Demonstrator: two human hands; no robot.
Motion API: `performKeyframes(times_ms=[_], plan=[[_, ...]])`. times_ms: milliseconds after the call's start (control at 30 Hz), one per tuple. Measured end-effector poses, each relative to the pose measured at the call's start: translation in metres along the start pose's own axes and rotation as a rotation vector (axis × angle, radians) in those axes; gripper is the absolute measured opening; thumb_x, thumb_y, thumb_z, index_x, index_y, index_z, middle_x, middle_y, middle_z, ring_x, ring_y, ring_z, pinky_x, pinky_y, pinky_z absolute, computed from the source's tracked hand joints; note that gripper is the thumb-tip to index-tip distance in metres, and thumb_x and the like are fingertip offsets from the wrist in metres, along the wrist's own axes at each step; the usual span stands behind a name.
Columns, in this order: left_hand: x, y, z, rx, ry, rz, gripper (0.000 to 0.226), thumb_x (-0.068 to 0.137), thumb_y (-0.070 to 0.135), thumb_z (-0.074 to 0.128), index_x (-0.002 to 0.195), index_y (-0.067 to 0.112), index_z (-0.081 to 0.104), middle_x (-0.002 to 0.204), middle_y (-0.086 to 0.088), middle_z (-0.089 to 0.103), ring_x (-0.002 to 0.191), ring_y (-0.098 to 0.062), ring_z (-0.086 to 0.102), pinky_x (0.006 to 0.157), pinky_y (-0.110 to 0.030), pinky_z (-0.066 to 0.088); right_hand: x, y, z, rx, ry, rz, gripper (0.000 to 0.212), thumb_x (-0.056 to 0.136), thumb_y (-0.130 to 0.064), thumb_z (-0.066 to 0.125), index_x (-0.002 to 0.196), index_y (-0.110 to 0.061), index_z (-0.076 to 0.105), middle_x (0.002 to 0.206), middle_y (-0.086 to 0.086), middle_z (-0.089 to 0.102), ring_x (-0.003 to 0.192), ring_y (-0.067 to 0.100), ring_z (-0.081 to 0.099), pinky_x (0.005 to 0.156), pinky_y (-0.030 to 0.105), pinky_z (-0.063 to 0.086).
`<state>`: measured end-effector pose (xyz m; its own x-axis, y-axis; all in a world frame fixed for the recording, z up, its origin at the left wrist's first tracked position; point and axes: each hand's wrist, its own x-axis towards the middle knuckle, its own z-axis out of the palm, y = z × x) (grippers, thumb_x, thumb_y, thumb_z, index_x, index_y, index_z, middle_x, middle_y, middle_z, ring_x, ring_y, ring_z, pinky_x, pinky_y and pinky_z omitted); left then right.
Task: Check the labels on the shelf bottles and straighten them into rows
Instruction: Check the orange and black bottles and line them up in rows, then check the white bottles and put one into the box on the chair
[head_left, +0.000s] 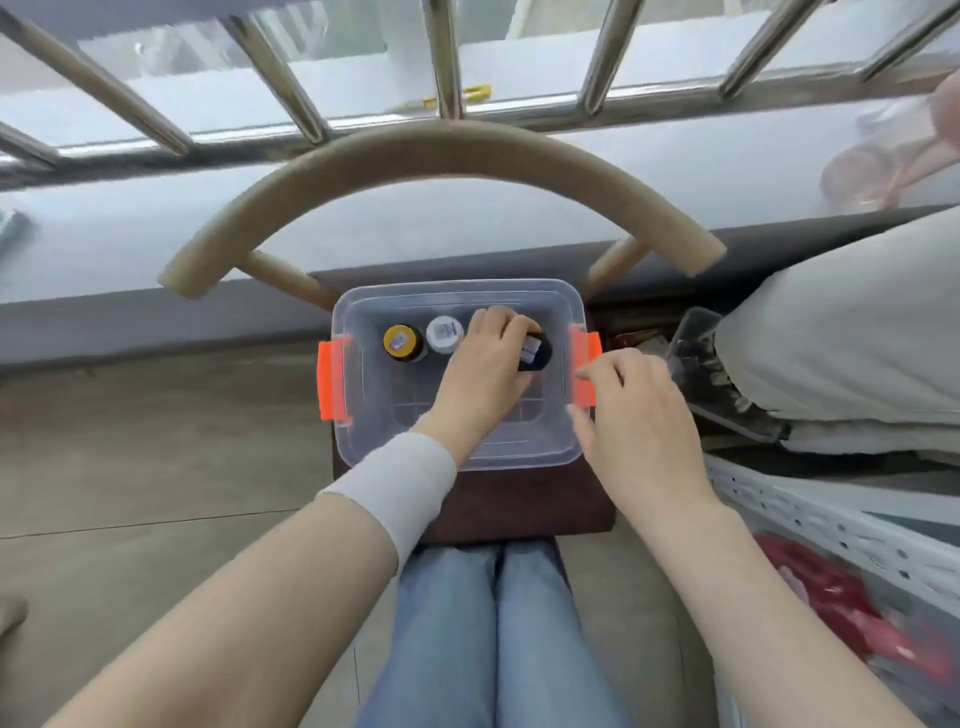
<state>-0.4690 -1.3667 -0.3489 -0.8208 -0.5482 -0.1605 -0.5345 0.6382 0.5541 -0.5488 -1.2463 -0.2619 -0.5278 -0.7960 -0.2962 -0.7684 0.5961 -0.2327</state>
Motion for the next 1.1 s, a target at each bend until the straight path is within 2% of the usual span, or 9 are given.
performKeyframes(times_ms=[133, 233, 367, 600, 667, 733, 800, 933, 1100], plan=[[0.017, -0.021, 0.036, 0.106, 0.055, 0.051, 0.041, 0.06, 0.001, 0.079, 0.098, 0.001, 0.063, 0.092, -0.016, 0.061, 0.084, -0.032, 0.056, 0.072, -0.031, 0.044, 0.014, 0.009, 0.028, 0.073, 0.066, -0.001, 0.035, 0.069, -0.015, 0.076, 0.099, -0.005, 0.063, 0.097, 0.015, 0.062, 0.088, 0.034, 0.058, 0.068, 0.042, 0.053], [0.025, -0.031, 0.049, 0.143, 0.063, 0.098, 0.047, 0.055, 0.001, 0.08, 0.098, 0.001, 0.062, 0.092, -0.016, 0.062, 0.087, -0.027, 0.048, 0.076, -0.032, 0.036, 0.021, 0.013, 0.04, 0.125, 0.14, -0.021, 0.032, 0.071, -0.013, 0.074, 0.1, -0.005, 0.062, 0.099, 0.015, 0.062, 0.089, 0.034, 0.058, 0.073, 0.04, 0.051], [0.033, -0.034, 0.058, 0.206, 0.036, 0.079, 0.046, 0.054, 0.006, 0.082, 0.096, 0.005, 0.064, 0.092, -0.013, 0.064, 0.082, -0.031, 0.059, 0.069, -0.035, 0.048, 0.026, 0.018, 0.051, 0.159, 0.19, -0.024, 0.032, 0.072, -0.011, 0.071, 0.102, -0.005, 0.061, 0.103, 0.014, 0.062, 0.092, 0.034, 0.058, 0.077, 0.04, 0.05], [0.026, -0.015, 0.028, 0.241, -0.035, 0.103, 0.039, 0.06, 0.009, 0.08, 0.095, 0.005, 0.063, 0.092, -0.014, 0.062, 0.083, -0.034, 0.059, 0.068, -0.038, 0.048, 0.019, 0.027, 0.042, 0.155, 0.169, 0.029, 0.034, 0.074, -0.011, 0.068, 0.106, -0.002, 0.059, 0.103, 0.017, 0.06, 0.092, 0.037, 0.056, 0.078, 0.044, 0.048], [0.016, 0.003, -0.002, 0.333, -0.112, 0.103, 0.039, 0.068, 0.015, 0.077, 0.102, 0.006, 0.061, 0.1, -0.014, 0.061, 0.093, -0.035, 0.057, 0.071, -0.039, 0.044, 0.008, 0.027, 0.03, 0.109, 0.126, 0.057, 0.035, 0.075, -0.011, 0.069, 0.107, 0.0, 0.058, 0.104, 0.019, 0.058, 0.093, 0.039, 0.055, 0.077, 0.046, 0.048], [0.001, 0.022, -0.034, 0.411, -0.259, 0.055, 0.038, 0.082, 0.023, 0.065, 0.115, 0.008, 0.053, 0.115, -0.013, 0.055, 0.109, -0.033, 0.049, 0.082, -0.041, 0.04, -0.008, 0.023, 0.013, 0.074, 0.084, 0.083, 0.036, 0.077, -0.013, 0.068, 0.109, 0.001, 0.058, 0.107, 0.021, 0.057, 0.097, 0.041, 0.053, 0.079, 0.047, 0.046], [-0.019, 0.043, -0.062, 0.492, -0.343, 0.05, 0.039, 0.087, 0.025, 0.059, 0.121, 0.009, 0.048, 0.12, -0.012, 0.053, 0.114, -0.032, 0.046, 0.087, -0.043, 0.039, -0.03, 0.019, -0.007, 0.055, 0.051, 0.118, 0.036, 0.082, -0.017, 0.064, 0.113, 0.0, 0.056, 0.112, 0.02, 0.054, 0.103, 0.041, 0.049, 0.083, 0.047, 0.042], [-0.072, 0.093, -0.103, 0.666, -0.43, 0.187, 0.035, 0.091, 0.022, 0.053, 0.123, 0.009, 0.045, 0.124, -0.013, 0.05, 0.116, -0.032, 0.043, 0.087, -0.043, 0.038, -0.099, 0.008, -0.045, 0.041, 0.069, 0.201, 0.037, 0.085, -0.021, 0.061, 0.116, -0.002, 0.053, 0.116, 0.02, 0.052, 0.108, 0.039, 0.046, 0.087, 0.045, 0.038], [-0.149, 0.168, -0.134, 0.762, -0.4, 0.464, 0.036, 0.09, 0.03, 0.054, 0.119, 0.01, 0.047, 0.12, -0.01, 0.054, 0.115, -0.031, 0.047, 0.078, -0.036, 0.035, -0.225, -0.005, -0.068, 0.09, 0.116, 0.442, 0.038, 0.087, -0.026, 0.058, 0.12, -0.008, 0.051, 0.119, 0.016, 0.05, 0.113, 0.036, 0.044, 0.09, 0.042, 0.036]])
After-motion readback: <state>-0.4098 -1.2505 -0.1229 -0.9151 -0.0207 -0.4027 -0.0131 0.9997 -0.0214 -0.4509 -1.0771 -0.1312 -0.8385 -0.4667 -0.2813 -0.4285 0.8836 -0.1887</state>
